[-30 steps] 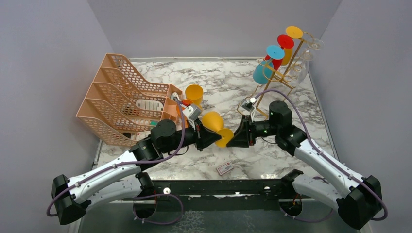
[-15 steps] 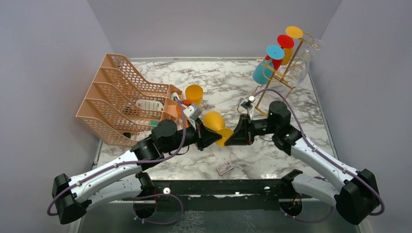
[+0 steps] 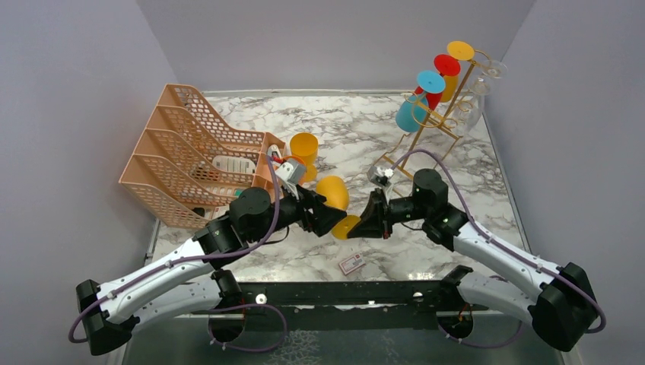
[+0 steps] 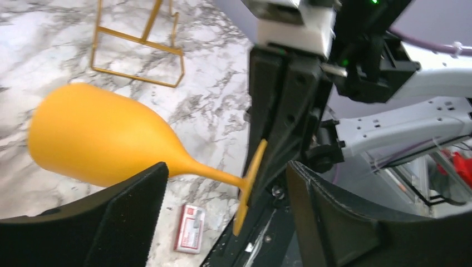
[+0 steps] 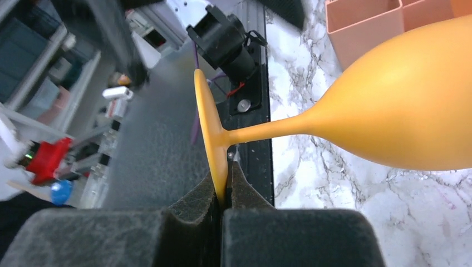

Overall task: Take the wine glass off the wine glass rack
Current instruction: Place the wine glass at the center of the board.

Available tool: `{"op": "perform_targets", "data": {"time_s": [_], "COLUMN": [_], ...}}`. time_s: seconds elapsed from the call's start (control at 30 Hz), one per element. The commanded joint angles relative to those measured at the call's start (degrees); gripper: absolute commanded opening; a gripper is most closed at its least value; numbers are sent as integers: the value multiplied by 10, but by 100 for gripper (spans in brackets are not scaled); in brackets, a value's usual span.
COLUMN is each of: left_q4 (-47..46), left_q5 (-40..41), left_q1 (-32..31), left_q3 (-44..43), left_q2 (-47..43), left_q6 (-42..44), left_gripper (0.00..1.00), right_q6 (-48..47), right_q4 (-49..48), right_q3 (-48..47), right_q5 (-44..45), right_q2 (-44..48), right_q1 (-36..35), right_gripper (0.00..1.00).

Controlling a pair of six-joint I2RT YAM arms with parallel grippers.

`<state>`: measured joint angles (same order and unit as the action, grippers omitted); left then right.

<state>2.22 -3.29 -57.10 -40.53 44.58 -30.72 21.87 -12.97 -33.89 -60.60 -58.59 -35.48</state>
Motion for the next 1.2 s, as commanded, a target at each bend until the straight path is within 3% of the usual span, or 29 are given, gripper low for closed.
{"op": "perform_targets", "data": {"time_s": [0.0,0.1,0.2,0.27,0.37,0.53,0.6,0.7,0.87,1.07,1.17], "left_q4": [68,109,163,160,150,182,184,146,-34,5,-3], "left_q5": [78,104,172,173,83,-15,-89,-229,-483,-521,-560], "left_q1": [-1,0,2,15,81,217,252,276,292,293,293], "left_q3": [-47,-84,-118,-124,-147,-199,-217,-222,-158,-161,-155], "left_q2": [-7,8,37,46,53,77,94,115,128,145,155], "left_q6": [22,30,8,-4,-2,-12,-5,1,-68,-53,-67], "left_gripper": [90,98,99,99,99,99,99,99,99,98,92], "right_q6": [-122,-186,-270,-350,-408,-484,-494,-497,-497,-496,-497], "right_q4": [-50,-77,-94,-85,-94,-91,-95,-99,-100,-102,-100], "right_q3": [61,100,130,149,173,188,193,198,199,200,199], "right_q5": [60,70,88,96,110,38,28,28,25,13,12], "right_q2": [41,64,93,122,151,156,159,168,177,179,179], "right_q1": [-43,-65,-80,-89,-92,-99,-102,-106,-107,-107,-107], "right_gripper": [1,1,1,1,1,1,1,1,1,1,1]}}
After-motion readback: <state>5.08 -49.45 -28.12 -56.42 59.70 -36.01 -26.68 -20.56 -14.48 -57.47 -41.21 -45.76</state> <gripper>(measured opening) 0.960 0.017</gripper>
